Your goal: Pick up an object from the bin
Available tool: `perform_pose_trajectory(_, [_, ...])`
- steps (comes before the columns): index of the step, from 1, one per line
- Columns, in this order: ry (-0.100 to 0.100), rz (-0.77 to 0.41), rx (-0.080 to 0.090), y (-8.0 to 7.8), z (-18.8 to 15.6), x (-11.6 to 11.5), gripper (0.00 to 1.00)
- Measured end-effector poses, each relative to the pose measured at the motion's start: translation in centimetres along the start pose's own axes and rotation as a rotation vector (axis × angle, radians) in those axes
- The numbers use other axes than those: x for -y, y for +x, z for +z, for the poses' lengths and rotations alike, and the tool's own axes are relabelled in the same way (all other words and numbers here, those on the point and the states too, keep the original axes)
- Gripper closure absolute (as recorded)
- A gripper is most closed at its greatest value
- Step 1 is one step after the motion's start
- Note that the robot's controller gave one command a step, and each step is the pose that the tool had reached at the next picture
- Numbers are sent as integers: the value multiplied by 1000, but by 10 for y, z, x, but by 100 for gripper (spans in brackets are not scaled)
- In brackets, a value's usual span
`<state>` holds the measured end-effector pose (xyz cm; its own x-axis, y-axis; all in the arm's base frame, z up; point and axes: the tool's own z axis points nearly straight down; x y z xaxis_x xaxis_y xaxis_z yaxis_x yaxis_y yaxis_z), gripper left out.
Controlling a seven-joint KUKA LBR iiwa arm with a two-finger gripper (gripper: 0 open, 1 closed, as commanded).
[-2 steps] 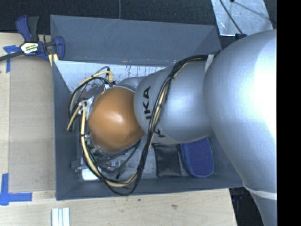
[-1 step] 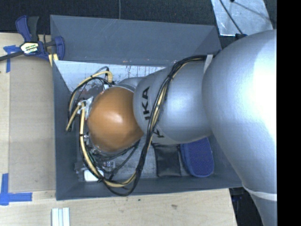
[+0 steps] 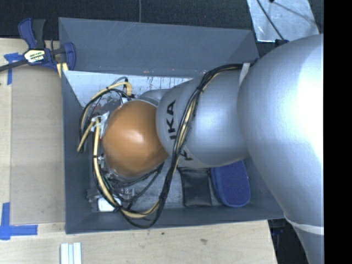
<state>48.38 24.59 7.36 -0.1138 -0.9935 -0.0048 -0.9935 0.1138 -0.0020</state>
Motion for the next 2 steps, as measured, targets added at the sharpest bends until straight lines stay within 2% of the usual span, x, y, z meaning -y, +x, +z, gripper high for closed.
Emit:
perform_pose_trajectory(1, [5,3,1,-1,-67,2,100])
perform_pose_trajectory(2, [2,7,0,-2,-79,3,100])
